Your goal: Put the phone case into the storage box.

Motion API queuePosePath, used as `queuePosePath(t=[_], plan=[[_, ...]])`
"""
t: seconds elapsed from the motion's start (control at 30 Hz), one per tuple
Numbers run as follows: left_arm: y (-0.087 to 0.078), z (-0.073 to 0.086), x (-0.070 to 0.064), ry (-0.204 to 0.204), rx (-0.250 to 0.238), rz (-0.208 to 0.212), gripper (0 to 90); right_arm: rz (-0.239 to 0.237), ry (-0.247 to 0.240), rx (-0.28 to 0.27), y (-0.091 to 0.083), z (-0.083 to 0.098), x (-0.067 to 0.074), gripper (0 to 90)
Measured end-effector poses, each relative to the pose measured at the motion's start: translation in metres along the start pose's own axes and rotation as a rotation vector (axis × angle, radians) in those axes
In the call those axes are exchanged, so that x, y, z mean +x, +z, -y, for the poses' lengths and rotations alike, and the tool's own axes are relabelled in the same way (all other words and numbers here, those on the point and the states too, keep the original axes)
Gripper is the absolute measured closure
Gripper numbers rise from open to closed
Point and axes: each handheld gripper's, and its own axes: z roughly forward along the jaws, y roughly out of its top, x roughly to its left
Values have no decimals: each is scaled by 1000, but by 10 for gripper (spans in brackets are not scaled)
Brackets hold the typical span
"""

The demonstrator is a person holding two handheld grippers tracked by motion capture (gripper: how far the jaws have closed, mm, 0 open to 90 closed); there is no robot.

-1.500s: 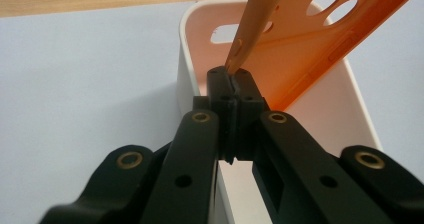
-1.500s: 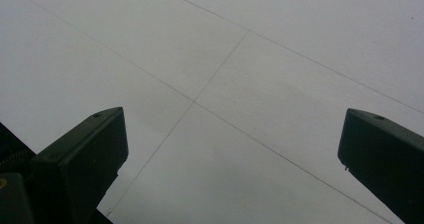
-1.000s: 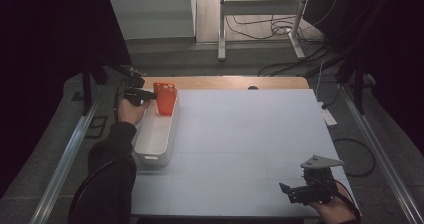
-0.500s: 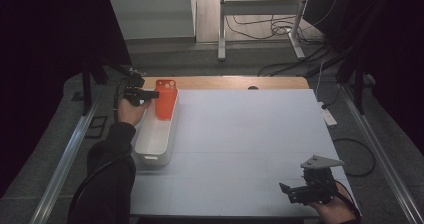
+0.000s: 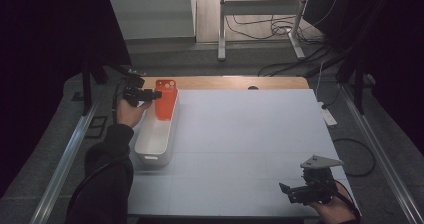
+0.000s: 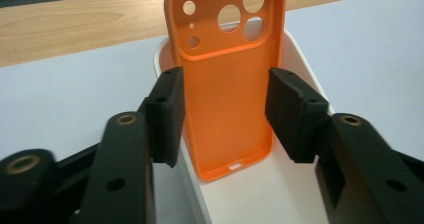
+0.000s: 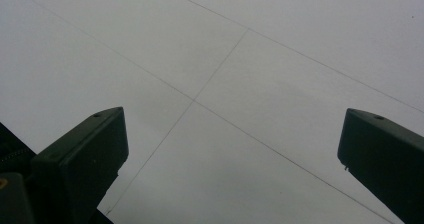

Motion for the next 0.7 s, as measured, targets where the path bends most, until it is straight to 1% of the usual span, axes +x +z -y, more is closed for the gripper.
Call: queuePosePath(t=[0.17,0.3,0.33,0.37,0.4,0.47,0.53,0.6,0.67,0.7], plan=[[-1,3,-1,13,-11,-1,418,0,0,1,0,0,0,0],[-3,5,-1,24,-18,5,357,0,0,1,0,0,0,0],[-3,5,-1,25,-19,9,357,-1,-1,1,0,0,0,0],[-4,6,-1,27,-20,11,325,-1,-1,1,0,0,0,0],[-5,7,-2,30,-19,14,325,-1,-1,1,0,0,0,0],[-6,7,-2,38,-19,11,288,-1,-1,2,0,0,0,0],[-7,9,-2,38,-20,21,252,-1,-1,2,0,0,0,0],[-8,10,-3,41,-20,23,211,0,-2,2,0,0,0,0],[-9,11,-3,51,-22,34,167,0,-2,2,0,0,0,0],[-9,12,-4,60,-20,33,148,0,-2,2,0,0,0,0]])
